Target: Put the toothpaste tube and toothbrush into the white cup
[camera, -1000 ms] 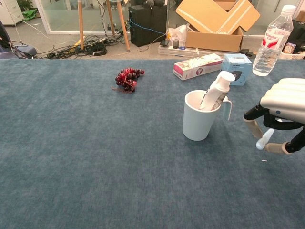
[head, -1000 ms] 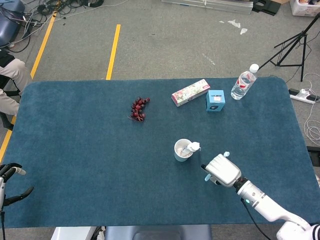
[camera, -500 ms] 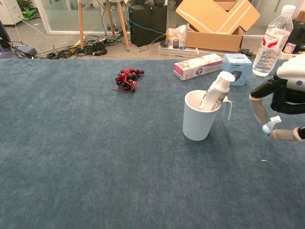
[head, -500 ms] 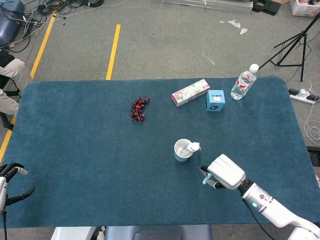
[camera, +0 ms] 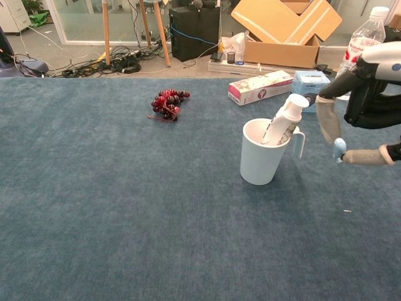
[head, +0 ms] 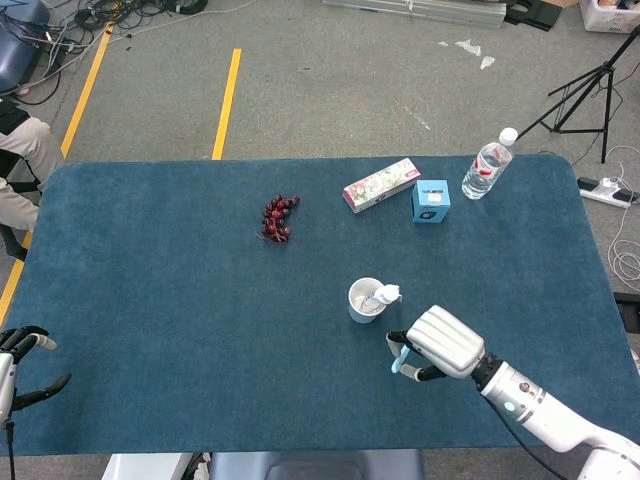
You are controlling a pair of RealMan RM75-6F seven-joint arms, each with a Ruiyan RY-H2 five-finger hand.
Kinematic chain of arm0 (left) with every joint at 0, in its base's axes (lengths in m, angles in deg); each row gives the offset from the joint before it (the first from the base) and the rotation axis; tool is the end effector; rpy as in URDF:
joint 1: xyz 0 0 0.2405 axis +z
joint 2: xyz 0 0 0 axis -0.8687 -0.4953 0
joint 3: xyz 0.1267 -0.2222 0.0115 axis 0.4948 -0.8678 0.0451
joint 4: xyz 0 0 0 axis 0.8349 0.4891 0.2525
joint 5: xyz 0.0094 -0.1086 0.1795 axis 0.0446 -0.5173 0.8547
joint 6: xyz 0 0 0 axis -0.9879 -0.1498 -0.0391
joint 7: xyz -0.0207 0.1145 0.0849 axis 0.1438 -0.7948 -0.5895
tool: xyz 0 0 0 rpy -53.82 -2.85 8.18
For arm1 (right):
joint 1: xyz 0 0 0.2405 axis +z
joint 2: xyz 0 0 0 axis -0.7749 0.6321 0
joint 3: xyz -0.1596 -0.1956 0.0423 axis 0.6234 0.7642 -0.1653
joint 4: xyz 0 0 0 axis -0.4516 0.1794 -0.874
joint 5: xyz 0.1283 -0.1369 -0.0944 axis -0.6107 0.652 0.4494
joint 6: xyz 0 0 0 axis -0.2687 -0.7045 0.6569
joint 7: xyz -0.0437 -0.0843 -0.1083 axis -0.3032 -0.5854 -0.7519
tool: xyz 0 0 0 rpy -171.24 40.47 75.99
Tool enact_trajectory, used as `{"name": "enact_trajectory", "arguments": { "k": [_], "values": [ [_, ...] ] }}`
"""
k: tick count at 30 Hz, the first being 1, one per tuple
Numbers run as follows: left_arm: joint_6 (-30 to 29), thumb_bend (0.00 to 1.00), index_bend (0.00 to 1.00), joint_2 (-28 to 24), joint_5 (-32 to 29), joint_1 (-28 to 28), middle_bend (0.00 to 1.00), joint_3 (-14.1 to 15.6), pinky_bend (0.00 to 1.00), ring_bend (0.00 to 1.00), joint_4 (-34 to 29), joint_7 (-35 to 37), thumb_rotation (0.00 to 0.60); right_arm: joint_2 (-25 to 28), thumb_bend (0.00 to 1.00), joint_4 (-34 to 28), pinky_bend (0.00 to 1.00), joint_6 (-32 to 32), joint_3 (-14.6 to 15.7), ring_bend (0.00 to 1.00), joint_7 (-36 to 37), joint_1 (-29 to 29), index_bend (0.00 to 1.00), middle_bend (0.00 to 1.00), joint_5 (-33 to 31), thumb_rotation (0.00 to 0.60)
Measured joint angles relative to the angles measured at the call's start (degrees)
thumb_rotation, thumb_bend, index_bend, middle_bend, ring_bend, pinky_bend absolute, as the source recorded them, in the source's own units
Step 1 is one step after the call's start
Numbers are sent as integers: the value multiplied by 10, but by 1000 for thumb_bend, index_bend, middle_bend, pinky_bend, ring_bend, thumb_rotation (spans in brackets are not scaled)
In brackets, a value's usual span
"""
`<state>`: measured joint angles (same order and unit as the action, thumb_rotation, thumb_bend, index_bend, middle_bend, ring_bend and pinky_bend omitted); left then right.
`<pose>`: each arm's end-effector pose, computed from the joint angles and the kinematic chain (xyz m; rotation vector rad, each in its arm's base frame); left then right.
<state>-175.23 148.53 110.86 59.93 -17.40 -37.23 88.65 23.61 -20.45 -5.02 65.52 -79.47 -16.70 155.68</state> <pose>-0.3082 0.1557 0.1803 -1.2928 -0.8908 -0.9110 -0.1580 -0.2416 0.1021 2.1952 -0.8635 1.1000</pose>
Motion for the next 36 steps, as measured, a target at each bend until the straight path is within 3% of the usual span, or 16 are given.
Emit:
{"name": "enact_trajectory", "arguments": {
  "k": [22, 36],
  "values": [
    [-2, 27, 468, -6, -4, 2, 365, -2, 375, 311, 2, 17, 600, -7, 268, -7, 1000, -1, -34, 1000, 179, 48, 637, 1000, 14, 600],
    [-6, 28, 468, -10, -3, 4, 365, -2, 375, 311, 1, 24, 600, -41, 268, 34, 1000, -13, -74, 1000, 208, 70, 637, 1000, -21, 600]
  ]
}}
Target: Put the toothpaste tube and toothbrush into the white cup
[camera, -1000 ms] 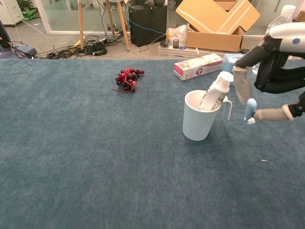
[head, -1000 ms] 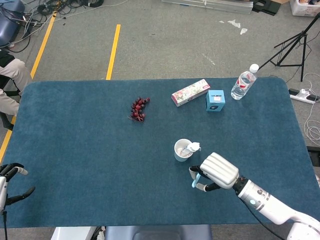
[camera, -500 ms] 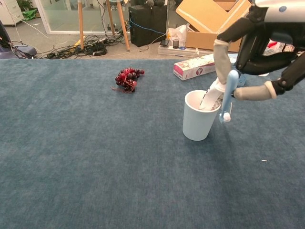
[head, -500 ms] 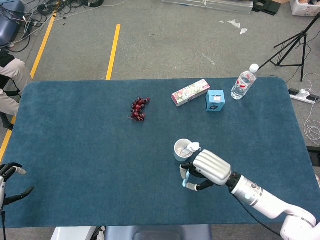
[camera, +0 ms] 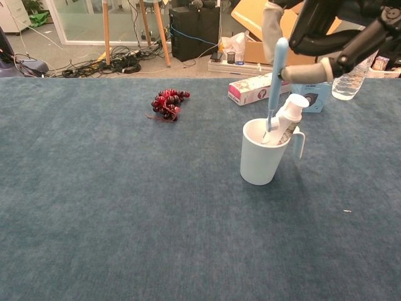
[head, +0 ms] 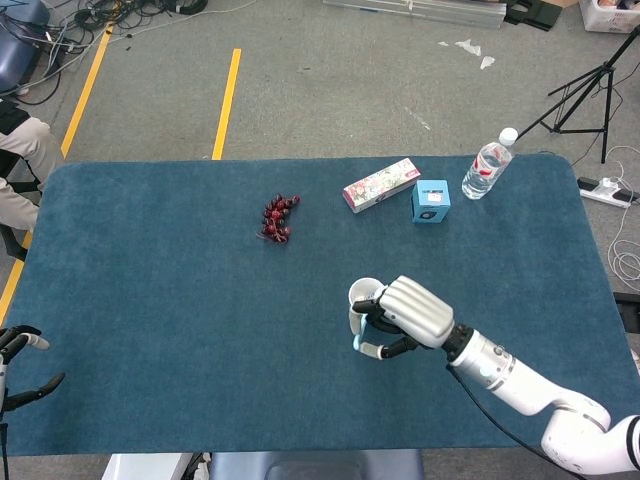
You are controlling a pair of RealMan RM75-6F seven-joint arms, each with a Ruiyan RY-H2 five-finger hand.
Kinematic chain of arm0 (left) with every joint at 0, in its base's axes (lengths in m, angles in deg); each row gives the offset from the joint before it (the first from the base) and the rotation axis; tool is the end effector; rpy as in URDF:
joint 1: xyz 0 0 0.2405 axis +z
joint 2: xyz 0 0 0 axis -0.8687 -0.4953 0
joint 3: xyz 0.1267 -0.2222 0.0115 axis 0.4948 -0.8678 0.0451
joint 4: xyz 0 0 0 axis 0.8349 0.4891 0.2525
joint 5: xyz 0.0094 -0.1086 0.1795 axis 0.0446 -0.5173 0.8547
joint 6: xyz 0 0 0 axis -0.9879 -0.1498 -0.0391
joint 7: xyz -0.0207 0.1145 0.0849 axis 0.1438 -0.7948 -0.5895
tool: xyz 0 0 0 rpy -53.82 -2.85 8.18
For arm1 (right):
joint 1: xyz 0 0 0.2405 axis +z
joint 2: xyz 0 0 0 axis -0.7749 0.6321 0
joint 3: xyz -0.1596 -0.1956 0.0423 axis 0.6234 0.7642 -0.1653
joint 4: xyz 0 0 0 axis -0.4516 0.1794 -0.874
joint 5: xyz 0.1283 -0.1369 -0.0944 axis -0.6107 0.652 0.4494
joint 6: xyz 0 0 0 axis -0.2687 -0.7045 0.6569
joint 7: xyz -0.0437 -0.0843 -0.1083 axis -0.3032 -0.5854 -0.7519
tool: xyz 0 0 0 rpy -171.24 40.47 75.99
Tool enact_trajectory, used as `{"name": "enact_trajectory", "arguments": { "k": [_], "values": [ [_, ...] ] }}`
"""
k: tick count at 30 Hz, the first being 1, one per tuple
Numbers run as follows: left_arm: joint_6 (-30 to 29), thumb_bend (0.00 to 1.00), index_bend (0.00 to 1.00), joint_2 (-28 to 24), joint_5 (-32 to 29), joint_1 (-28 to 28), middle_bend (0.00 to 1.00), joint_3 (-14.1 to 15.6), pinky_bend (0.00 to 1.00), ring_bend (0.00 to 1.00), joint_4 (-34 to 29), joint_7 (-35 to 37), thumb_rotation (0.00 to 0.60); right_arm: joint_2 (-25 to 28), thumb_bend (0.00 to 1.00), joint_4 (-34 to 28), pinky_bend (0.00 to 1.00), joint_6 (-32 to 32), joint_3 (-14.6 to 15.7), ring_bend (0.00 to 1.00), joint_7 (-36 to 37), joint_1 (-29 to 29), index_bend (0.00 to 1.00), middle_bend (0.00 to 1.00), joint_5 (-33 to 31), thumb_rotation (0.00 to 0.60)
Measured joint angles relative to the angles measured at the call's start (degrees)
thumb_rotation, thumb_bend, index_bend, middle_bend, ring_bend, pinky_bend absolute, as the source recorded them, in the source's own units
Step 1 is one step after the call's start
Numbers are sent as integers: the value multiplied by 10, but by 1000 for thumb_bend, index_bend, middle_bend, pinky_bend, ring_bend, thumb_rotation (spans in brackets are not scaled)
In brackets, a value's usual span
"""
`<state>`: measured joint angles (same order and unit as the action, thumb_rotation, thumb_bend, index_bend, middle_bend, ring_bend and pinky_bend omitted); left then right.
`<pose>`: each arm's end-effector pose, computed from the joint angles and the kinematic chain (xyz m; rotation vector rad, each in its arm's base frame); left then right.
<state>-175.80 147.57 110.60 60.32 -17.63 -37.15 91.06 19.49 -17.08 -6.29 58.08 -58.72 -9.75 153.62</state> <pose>-0.3102 0.1543 0.1877 -1.2697 -0.9012 -0.9316 -0.1050 -0.2863 0.1040 2.1131 -1.0996 1.4846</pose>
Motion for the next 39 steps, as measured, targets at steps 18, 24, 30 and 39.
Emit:
{"name": "enact_trajectory", "arguments": {
  "k": [18, 24, 30, 39],
  "values": [
    [-4, 26, 468, -5, 2, 2, 365, 0, 375, 311, -1, 8, 600, -57, 268, 84, 1000, 26, -14, 1000, 55, 21, 637, 1000, -45, 600],
    [-3, 27, 468, -4, 3, 2, 365, 1, 375, 311, -1, 6, 600, -66, 268, 100, 1000, 28, -12, 1000, 77, 23, 637, 1000, -48, 600],
    [-3, 27, 468, -5, 3, 3, 365, 1, 375, 311, -2, 6, 600, -75, 268, 118, 1000, 29, -9, 1000, 99, 24, 637, 1000, -51, 600],
    [-2, 27, 468, -6, 1, 3, 365, 1, 375, 311, -3, 6, 600, -89, 267, 147, 1000, 32, -4, 1000, 120, 23, 637, 1000, -58, 600]
  ]
}}
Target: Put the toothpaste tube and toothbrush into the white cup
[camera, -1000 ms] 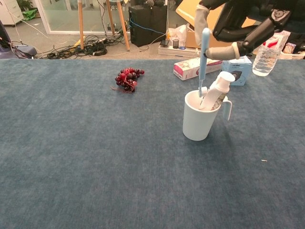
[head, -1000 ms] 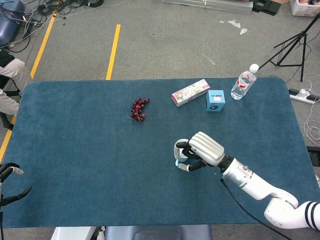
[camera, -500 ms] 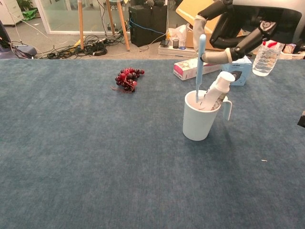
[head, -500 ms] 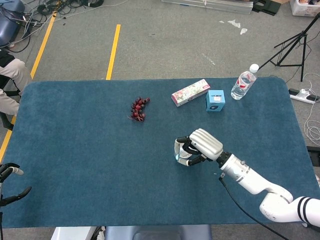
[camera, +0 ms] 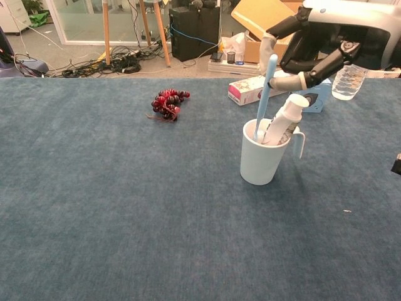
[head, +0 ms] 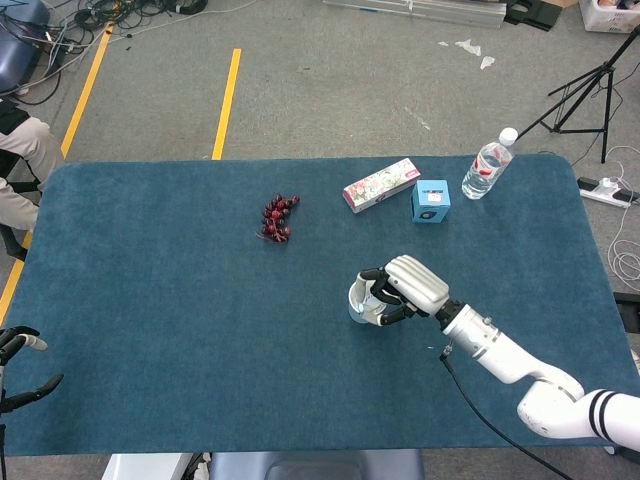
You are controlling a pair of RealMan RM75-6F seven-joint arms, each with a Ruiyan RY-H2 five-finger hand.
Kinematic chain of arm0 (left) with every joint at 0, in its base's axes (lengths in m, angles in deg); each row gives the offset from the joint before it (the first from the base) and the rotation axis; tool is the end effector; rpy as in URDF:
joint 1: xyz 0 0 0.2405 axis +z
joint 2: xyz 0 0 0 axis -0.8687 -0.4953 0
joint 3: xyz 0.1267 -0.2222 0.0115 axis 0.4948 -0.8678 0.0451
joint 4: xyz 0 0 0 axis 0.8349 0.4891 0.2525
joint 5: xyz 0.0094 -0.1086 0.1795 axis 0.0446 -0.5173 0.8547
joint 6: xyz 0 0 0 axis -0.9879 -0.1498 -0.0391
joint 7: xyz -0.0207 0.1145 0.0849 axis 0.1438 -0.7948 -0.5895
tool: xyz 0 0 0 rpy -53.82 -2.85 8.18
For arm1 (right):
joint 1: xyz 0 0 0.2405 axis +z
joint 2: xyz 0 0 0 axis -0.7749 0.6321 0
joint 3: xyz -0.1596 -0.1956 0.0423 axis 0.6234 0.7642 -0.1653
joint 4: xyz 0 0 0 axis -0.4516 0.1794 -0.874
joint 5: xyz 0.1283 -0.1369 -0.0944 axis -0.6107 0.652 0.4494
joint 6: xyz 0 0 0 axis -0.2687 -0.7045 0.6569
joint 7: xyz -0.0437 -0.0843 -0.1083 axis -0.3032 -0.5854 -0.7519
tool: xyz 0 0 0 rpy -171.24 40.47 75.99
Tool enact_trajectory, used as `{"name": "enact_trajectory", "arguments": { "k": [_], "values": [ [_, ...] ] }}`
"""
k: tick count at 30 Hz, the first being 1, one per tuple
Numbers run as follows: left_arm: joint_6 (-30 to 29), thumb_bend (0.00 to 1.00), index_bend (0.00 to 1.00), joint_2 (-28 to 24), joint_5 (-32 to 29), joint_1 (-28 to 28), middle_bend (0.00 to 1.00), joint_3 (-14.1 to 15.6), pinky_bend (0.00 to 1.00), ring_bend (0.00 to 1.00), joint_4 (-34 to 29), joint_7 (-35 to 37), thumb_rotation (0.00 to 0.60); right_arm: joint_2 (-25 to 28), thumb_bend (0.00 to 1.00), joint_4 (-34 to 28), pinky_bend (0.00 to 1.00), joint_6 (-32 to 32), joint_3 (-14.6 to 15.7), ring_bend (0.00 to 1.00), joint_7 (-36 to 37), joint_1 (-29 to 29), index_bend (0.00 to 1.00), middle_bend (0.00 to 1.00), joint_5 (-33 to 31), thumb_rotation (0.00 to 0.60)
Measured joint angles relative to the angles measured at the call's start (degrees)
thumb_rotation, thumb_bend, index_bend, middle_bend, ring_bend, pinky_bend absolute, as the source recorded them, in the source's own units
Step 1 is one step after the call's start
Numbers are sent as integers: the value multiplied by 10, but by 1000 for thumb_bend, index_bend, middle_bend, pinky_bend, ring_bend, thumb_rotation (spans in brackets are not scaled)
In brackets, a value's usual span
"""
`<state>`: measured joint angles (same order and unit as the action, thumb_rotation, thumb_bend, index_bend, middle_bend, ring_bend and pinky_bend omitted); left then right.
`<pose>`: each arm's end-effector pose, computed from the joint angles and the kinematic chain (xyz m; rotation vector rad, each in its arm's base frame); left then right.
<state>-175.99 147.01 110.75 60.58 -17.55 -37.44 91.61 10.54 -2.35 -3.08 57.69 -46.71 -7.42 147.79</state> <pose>-0.3101 0.1526 0.1904 -1.2670 -0.9044 -0.9347 -0.1358 -0.3320 0.0733 1.9666 -1.3366 1.4643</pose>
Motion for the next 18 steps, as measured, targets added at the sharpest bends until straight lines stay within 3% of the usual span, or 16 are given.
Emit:
{"name": "enact_trajectory", "arguments": {
  "k": [18],
  "values": [
    [2, 27, 468, 0, -2, -1, 365, -1, 375, 311, 0, 0, 600, -14, 176, 38, 1000, 14, 2, 1000, 23, 1, 503, 1000, -17, 600]
  ]
}}
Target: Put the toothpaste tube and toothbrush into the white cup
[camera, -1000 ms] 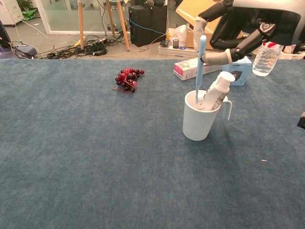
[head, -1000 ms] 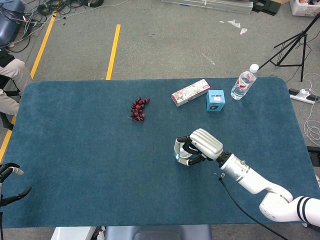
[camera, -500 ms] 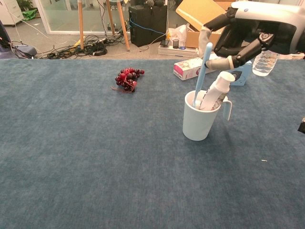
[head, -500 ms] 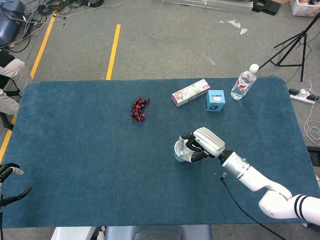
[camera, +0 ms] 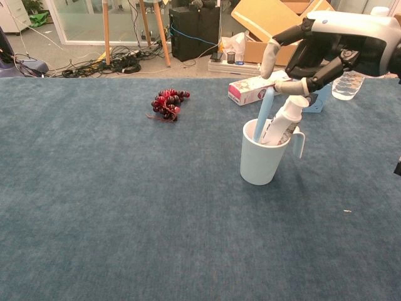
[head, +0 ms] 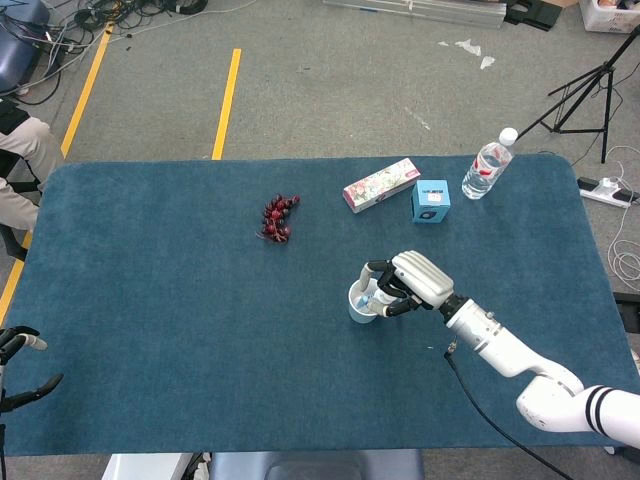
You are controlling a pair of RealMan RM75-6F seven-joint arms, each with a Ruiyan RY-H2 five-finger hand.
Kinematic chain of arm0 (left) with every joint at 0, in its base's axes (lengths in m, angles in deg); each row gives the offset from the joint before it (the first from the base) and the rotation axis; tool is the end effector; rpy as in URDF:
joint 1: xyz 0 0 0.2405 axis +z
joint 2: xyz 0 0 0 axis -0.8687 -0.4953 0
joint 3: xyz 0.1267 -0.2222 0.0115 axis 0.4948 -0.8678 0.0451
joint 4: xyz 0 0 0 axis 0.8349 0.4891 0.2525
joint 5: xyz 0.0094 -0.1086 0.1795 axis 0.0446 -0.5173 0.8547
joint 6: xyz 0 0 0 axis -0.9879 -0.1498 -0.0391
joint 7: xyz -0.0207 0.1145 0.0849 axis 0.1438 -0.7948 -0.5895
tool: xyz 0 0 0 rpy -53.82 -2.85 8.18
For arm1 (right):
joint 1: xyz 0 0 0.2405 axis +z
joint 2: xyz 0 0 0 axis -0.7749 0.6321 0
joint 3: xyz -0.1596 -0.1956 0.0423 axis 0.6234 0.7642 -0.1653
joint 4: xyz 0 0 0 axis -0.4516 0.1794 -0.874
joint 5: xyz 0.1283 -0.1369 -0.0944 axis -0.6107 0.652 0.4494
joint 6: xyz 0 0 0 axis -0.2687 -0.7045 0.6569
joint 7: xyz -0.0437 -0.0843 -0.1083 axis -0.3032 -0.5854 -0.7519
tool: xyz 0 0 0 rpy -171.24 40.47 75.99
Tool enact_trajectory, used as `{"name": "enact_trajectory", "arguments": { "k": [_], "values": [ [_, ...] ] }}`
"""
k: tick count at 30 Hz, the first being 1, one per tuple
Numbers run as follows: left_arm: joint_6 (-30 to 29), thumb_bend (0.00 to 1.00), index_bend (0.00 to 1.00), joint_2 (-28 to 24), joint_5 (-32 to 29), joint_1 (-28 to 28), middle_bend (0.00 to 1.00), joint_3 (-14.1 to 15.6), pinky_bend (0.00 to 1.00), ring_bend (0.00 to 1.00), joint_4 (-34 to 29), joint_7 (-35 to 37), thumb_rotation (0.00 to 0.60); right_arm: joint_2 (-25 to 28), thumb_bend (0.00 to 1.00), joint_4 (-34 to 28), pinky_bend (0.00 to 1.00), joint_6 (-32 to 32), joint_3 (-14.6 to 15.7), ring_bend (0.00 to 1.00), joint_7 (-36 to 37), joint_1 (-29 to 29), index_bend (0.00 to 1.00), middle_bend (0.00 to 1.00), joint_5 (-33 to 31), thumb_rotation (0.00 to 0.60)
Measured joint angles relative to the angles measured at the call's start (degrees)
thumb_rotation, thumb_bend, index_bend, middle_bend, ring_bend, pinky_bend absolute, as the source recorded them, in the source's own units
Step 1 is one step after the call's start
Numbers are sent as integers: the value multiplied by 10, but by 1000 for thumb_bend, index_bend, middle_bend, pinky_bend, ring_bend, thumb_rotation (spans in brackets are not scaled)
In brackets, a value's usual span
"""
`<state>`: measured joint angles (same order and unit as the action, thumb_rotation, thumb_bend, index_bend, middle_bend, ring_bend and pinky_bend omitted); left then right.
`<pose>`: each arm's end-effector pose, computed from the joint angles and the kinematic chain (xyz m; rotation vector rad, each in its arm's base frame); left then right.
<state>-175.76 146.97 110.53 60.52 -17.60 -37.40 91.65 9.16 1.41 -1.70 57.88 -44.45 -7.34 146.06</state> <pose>-0.3107 0.1531 0.1905 -1.2662 -0.9070 -0.9313 -0.1501 -0.3430 0.0697 1.9174 -1.3808 1.4269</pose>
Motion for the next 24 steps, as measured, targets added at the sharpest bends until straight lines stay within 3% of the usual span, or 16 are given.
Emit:
{"name": "enact_trajectory", "arguments": {
  "k": [14, 20, 24],
  "values": [
    [2, 28, 468, 2, 0, -1, 365, 1, 375, 311, 0, -4, 600, 16, 150, -11, 1000, -37, 2, 1000, -20, -17, 464, 1000, 13, 600],
    [5, 27, 468, 4, -1, -2, 365, 1, 375, 311, 0, -10, 600, 32, 145, -27, 1000, -75, 2, 1000, -104, -39, 459, 1000, 19, 600],
    [8, 26, 468, 7, -1, -4, 365, 2, 375, 311, 0, -16, 600, 45, 144, -46, 1000, -104, 2, 943, -213, -63, 452, 987, 19, 600]
  ]
}}
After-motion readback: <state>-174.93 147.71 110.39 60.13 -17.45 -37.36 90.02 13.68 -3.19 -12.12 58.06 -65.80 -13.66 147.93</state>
